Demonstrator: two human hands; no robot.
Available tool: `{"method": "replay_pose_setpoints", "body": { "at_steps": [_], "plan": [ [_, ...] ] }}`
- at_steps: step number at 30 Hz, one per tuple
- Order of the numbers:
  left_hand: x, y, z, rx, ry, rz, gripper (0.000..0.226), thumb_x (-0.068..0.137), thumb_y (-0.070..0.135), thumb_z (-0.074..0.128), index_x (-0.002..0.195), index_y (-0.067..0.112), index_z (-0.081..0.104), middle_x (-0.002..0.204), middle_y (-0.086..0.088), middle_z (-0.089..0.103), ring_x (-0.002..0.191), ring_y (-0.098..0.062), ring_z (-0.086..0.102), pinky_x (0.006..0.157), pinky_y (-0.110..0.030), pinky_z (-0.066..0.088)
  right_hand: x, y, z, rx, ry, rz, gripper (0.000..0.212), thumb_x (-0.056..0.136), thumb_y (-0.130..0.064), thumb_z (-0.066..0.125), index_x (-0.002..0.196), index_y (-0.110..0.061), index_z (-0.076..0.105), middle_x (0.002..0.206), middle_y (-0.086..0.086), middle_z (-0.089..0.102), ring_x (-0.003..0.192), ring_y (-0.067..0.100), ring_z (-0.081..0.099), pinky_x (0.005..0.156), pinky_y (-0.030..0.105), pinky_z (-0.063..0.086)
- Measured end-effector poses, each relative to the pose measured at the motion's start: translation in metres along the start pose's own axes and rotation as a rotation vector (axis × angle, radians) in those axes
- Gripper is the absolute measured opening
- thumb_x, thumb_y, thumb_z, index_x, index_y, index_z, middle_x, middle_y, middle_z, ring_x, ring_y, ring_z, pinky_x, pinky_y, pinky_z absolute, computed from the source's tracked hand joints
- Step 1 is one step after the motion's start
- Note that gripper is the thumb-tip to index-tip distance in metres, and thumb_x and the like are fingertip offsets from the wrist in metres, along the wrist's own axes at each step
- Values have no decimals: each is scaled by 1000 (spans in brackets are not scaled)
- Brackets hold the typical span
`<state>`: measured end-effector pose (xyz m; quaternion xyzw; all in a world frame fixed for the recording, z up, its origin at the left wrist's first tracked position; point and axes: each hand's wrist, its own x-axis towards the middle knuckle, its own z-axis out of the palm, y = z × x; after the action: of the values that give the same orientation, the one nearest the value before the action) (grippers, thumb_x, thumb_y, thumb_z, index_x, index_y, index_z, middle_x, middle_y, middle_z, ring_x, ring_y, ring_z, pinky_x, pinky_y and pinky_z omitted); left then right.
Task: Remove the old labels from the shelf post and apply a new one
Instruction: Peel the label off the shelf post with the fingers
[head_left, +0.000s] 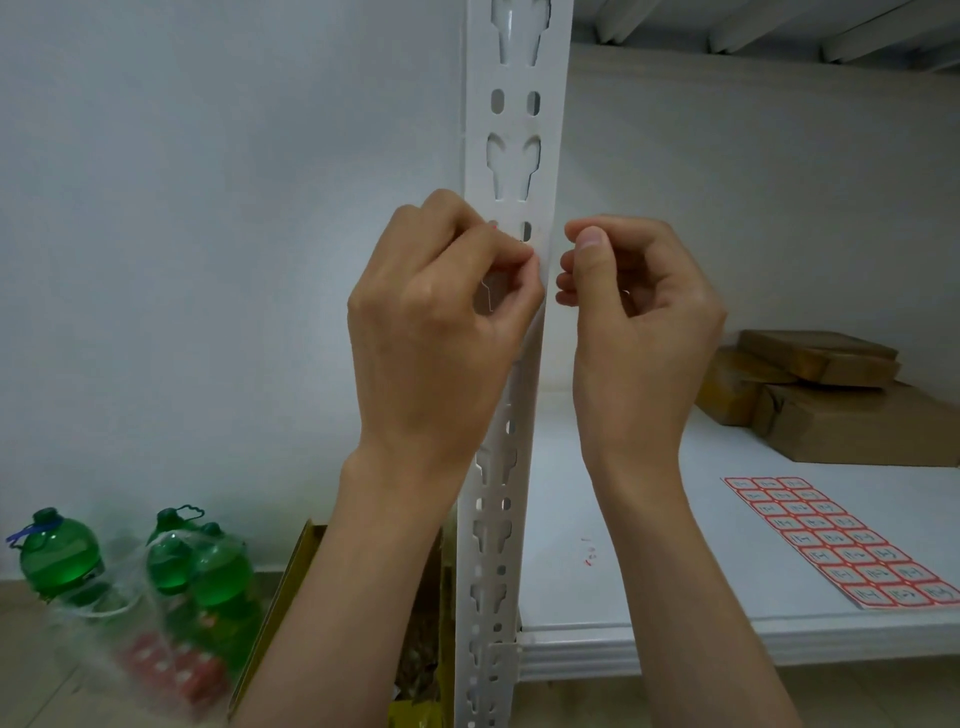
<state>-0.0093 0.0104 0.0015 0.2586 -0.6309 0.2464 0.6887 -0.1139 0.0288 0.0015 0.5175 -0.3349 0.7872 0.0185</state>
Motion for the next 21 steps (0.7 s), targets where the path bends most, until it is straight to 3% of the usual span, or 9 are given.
{"method": "replay_pose_setpoints", "body": {
  "at_steps": [6,12,17,21],
  "plan": [
    [-1,7,8,-14,25,-111,10,86,14,73,80,6,71,85,-8,64,77,-19,60,66,-25,51,0,-1,0,10,-6,3,13,98,-15,60,93,-24,69,88,-6,71,84,16,70,75,39,61],
    [2,13,9,-57,40,-204,7,82,11,71,81,6,67,86,-6,62,70,-8,54,68,-6,41,2,-2,-5,-5,-33,20,12,97,-14,61,95,-21,71,88,-7,70,83,13,69,76,36,61],
    [10,0,-3,-150,72,-286,8,90,15,66,87,12,59,79,9,59,69,-8,59,64,-15,50,4,-2,-9,12,-59,18,8,94,-12,67,96,-15,74,91,-2,72,84,12,69,77,33,60],
    [13,-6,-9,-195,52,-290,8,94,19,65,95,15,57,80,18,57,71,-10,62,62,-23,55,3,-5,-7,-19,-85,-64,4,92,-16,72,94,-19,74,93,-4,70,85,4,67,74,12,53]
  ]
}}
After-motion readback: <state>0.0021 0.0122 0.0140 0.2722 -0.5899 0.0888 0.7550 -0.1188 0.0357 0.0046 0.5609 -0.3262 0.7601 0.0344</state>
